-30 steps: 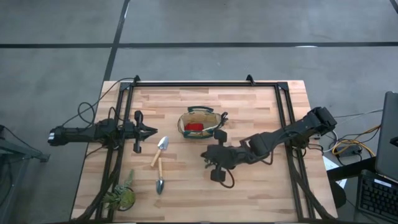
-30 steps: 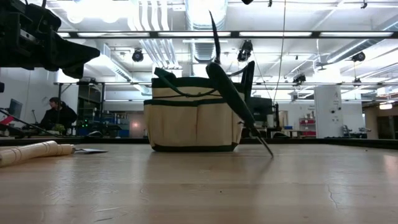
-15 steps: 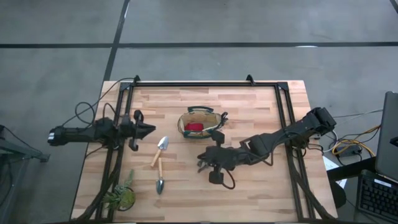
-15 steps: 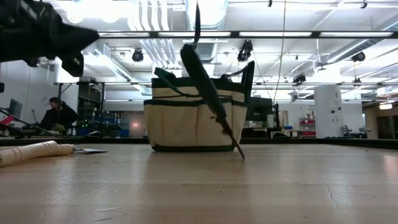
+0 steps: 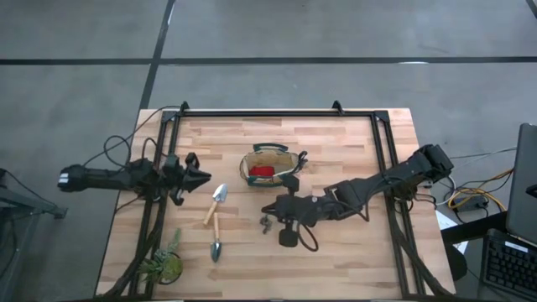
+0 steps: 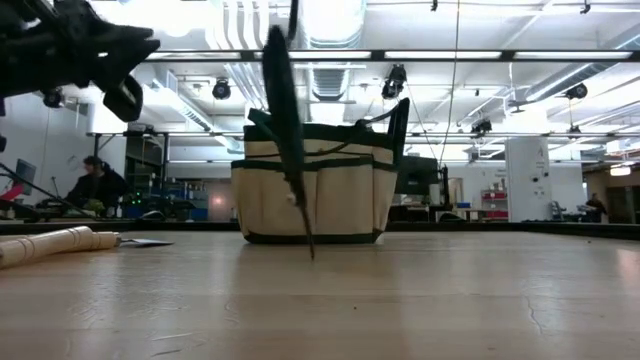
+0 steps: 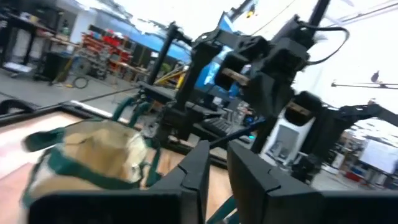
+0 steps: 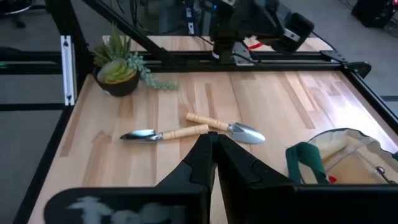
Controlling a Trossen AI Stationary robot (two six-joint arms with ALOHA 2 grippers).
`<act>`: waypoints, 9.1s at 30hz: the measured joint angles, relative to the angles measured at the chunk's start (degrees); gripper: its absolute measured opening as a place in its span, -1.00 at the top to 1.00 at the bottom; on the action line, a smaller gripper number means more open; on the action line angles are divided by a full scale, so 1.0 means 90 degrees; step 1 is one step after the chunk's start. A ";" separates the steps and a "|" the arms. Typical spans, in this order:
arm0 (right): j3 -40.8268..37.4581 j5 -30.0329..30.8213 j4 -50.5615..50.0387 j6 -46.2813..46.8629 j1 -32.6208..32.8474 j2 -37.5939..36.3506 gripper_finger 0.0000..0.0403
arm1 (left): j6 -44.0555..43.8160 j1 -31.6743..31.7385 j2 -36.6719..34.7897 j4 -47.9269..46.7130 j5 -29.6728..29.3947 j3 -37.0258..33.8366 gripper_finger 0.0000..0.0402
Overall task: Pick & Place Garden tools in Gardening bag
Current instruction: Put the green shear scissors into the light brown gardening bag
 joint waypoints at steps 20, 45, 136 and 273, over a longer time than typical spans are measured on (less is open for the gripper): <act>0.0000 0.0007 0.0476 -0.0134 -0.0322 0.0000 0.96 | 0.0945 -0.0922 0.3905 0.2050 0.0011 0.1655 0.04; 0.0000 0.0007 0.0607 -0.0142 -0.0316 0.0000 0.96 | 0.1360 -0.1119 0.6832 0.2516 0.0089 0.3500 0.04; -0.0111 0.0015 -0.0105 0.0217 0.0789 -0.0117 0.63 | 0.3065 -0.1271 0.3982 0.0713 -0.5033 0.3796 0.98; -0.0508 0.0182 0.0290 0.0237 0.0787 -0.0114 0.62 | 0.1651 -0.0189 0.6912 0.5637 -0.3131 0.3378 0.96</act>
